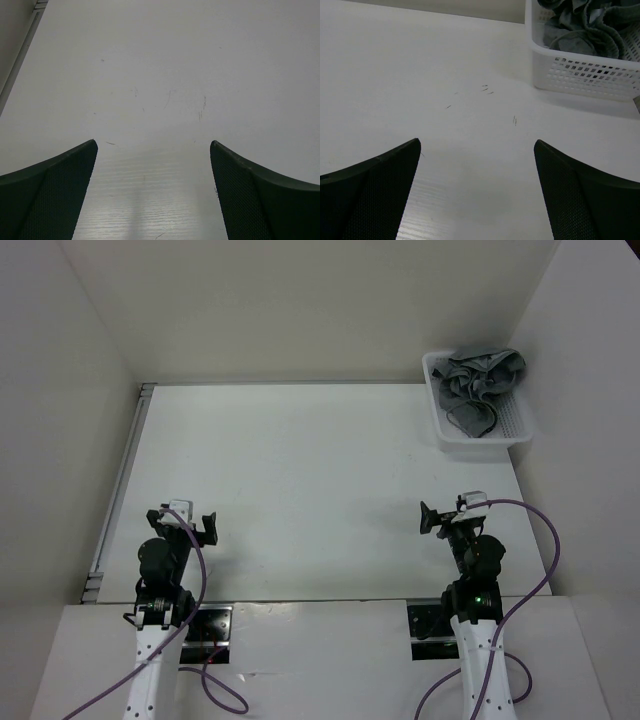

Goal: Fold and stack the shorts
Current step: Grab the shorts from the pile

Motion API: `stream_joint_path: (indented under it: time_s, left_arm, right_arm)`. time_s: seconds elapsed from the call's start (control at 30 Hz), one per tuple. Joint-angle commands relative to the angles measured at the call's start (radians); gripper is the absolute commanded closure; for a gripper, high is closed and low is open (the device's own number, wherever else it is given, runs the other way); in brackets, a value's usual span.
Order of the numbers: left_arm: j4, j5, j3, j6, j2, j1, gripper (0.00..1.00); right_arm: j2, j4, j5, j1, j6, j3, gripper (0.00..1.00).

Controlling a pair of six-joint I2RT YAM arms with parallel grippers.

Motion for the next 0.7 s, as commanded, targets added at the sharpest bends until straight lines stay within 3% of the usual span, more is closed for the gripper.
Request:
stream_joint_path:
  time_s: [0.0,0.3,0.33,0.37,0.43,0.47,0.5,0.53,0.57,0.6,0.63,0.67]
  left_arm:
    - [0.051,-0.007,-0.008,0.003,-0.024,-0.005,0.0]
    - [0.051,0.036,-0.008,0.003,-0.024,-0.005,0.0]
    - [0.019,0.099,0.006,0.003,-0.024,-0.005,0.0]
    - [-0.024,0.325,0.023,0.003,-0.024,-0.005,0.0]
    - [-0.057,0.508,0.066,0.003,-0.024,-0.005,0.0]
    - [-0.087,0.679,0.084,0.003,-0.024,-0.005,0.0]
    - [-0.216,0.784,0.116,0.003,-0.024,-0.005,0.0]
    - [-0.475,0.808,0.136,0.003,-0.024,-0.005,0.0]
    - [-0.423,0.782,0.106,0.003,-0.024,-0.005,0.0]
    - [-0.348,0.747,0.091,0.003,-0.024,-0.005,0.0]
    - [-0.208,0.718,0.074,0.003,-0.024,-0.005,0.0]
    - [-0.134,0.701,0.03,0.003,-0.024,-0.005,0.0]
  right_arm:
    - [-0.006,0.016,0.016,-0.007,0.011,-0.026,0.02]
    - [-0.006,0.016,0.016,-0.007,0.011,-0.026,0.02]
    - [-0.006,0.016,0.016,-0.007,0.011,-0.026,0.02]
    - [-0.006,0.016,0.016,-0.007,0.011,-0.026,0.02]
    - [-0.006,0.029,0.016,-0.007,0.011,-0.026,0.02]
    - [-0.006,0.051,-0.01,-0.007,-0.009,-0.026,0.02]
    - [-0.006,0.071,-0.068,-0.007,-0.091,-0.009,0.02]
    - [-0.006,0.092,-0.184,-0.007,-0.215,0.006,0.02]
    - [-0.006,0.162,-0.232,-0.007,-0.243,0.007,0.02]
    - [-0.006,0.146,-0.36,-0.007,-0.415,0.016,0.01]
    - [-0.006,-0.021,-0.652,-0.007,-1.41,0.031,0.01]
    - [-0.006,-0.279,-0.627,-0.007,-1.733,0.031,0.02]
